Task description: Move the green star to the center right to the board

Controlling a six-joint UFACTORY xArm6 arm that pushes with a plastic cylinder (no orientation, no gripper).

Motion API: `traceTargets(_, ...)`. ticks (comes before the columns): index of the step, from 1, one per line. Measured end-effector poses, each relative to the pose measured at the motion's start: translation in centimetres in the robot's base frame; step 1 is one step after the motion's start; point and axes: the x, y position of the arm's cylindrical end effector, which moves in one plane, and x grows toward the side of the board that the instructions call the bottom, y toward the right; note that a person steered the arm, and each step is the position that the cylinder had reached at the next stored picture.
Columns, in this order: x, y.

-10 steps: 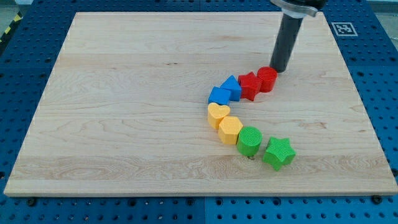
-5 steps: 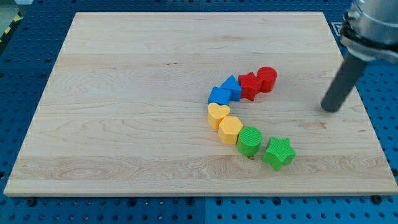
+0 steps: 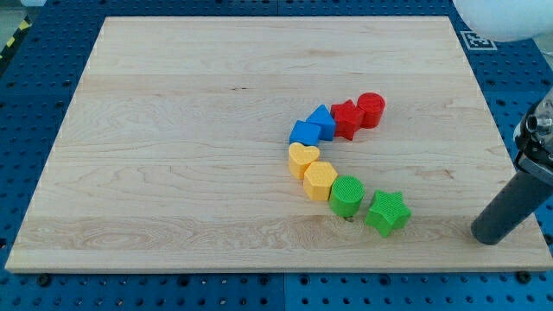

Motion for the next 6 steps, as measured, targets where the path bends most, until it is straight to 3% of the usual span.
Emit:
traceTargets(2,1.9,-6.2)
traceTargets(4,0.2,-18.6)
traceTargets(6,-1.9,-10.4)
